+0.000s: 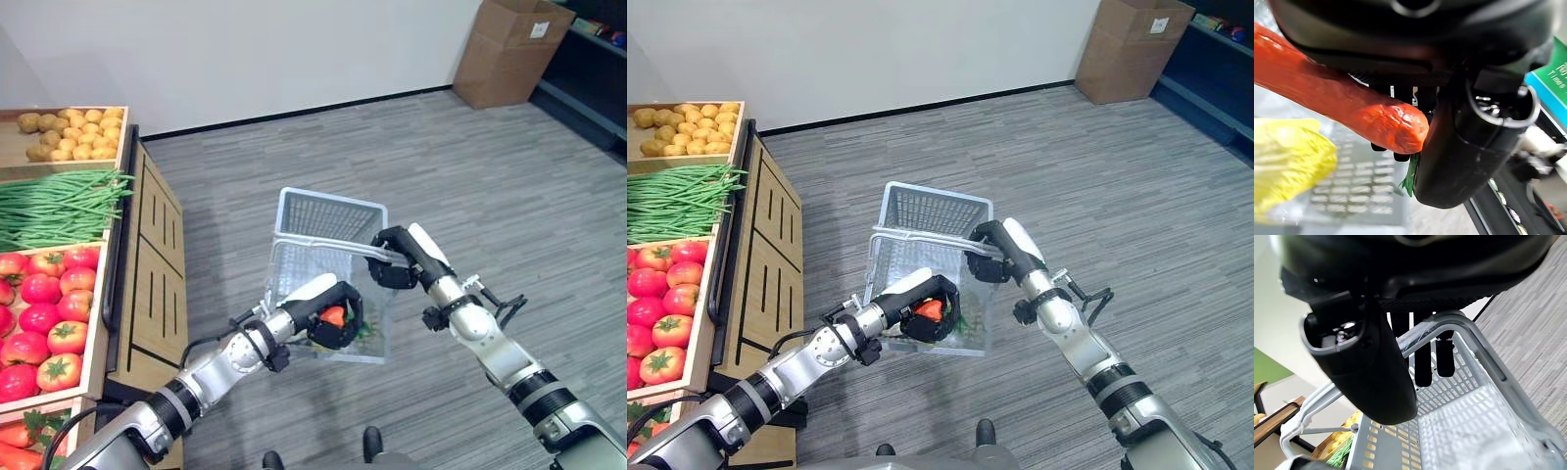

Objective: Get the vegetables into the basket

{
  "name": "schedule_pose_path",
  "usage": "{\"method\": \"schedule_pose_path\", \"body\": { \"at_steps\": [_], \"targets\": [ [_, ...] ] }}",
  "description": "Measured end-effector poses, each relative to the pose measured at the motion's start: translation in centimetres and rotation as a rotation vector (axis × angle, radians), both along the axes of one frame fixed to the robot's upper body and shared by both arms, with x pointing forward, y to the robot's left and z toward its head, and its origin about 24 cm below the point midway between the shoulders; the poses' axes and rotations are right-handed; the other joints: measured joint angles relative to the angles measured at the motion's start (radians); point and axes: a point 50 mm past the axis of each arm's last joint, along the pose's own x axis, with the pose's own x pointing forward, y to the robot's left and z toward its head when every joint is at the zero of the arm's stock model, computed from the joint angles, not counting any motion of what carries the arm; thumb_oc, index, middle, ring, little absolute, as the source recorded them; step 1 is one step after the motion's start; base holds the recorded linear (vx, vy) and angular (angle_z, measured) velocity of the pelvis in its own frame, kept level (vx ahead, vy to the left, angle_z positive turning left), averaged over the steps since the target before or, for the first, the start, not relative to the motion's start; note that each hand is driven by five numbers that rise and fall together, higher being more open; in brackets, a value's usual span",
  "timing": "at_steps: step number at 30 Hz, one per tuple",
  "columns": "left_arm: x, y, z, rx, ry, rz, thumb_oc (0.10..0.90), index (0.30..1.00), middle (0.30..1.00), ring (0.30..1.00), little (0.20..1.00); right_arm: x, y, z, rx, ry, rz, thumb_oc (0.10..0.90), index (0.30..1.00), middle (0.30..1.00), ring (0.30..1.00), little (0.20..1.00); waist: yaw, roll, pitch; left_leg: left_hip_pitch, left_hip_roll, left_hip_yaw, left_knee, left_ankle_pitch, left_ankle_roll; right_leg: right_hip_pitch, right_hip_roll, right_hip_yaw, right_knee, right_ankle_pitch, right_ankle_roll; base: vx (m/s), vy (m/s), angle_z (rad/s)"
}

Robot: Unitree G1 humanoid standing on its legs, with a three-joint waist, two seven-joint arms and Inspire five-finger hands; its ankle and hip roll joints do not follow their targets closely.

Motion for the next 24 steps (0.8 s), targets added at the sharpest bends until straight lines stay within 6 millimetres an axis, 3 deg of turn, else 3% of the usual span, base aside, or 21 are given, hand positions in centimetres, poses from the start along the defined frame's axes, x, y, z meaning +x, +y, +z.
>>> {"method": "schedule_pose_path", "body": {
  "at_steps": [7, 8, 9, 16, 24],
  "targets": [
    [1.2, 1.7, -0.5, 0.139, -0.137, 0.121, 0.410, 0.314, 0.314, 0.314, 0.314, -1.1, 0.5, -1.3, -0.019, 0.076, 0.066, 0.400, 0.300, 0.300, 0.300, 0.300, -0.008, -0.004, -0.001, 0.000, 0.002, 0.001, 0.000, 0.000, 0.000, 0.000, 0.000, 0.001, 0.000, 0.000, 0.000, 0.00, 0.000, 0.00],
    [1.2, 2.1, -0.9, 0.186, -0.170, 0.136, 0.575, 0.544, 0.544, 0.544, 0.544, -1.4, 0.5, -1.5, -0.020, 0.088, 0.075, 0.400, 0.300, 0.300, 0.300, 0.300, -0.008, -0.004, -0.001, 0.000, 0.003, 0.001, 0.000, 0.000, 0.000, 0.000, 0.000, 0.000, 0.000, 0.000, 0.000, -0.01, -0.035, -0.01],
    [1.1, 2.3, -1.3, 0.231, -0.197, 0.148, 0.900, 1.000, 1.000, 1.000, 1.000, -1.8, 0.8, -1.6, -0.012, 0.102, 0.098, 0.400, 0.300, 0.300, 0.300, 0.300, -0.009, -0.006, 0.000, 0.000, 0.003, 0.001, 0.000, 0.000, 0.000, -0.001, 0.001, 0.001, 0.000, 0.000, 0.000, 0.00, 0.000, 0.00],
    [1.5, 2.8, -2.5, 0.342, -0.260, 0.229, 0.900, 1.000, 1.000, 1.000, 1.000, -2.4, 1.3, -2.3, -0.007, 0.132, 0.121, 0.400, 0.300, 0.300, 0.300, 0.300, -0.009, -0.017, 0.003, 0.000, 0.003, 0.002, 0.000, 0.000, 0.000, -0.001, 0.001, 0.001, 0.000, 0.000, 0.000, 0.00, -0.004, 0.00],
    [1.1, 3.0, -2.9, 0.349, -0.245, 0.235, 0.900, 1.000, 1.000, 1.000, 1.000, -2.6, 1.2, -2.6, -0.003, 0.142, 0.118, 0.400, 0.300, 0.300, 0.300, 0.300, -0.009, -0.023, 0.003, 0.000, 0.004, 0.002, 0.000, 0.000, 0.000, -0.001, 0.001, 0.001, 0.000, 0.000, 0.000, 0.00, 0.000, 0.00]
  ]
}}
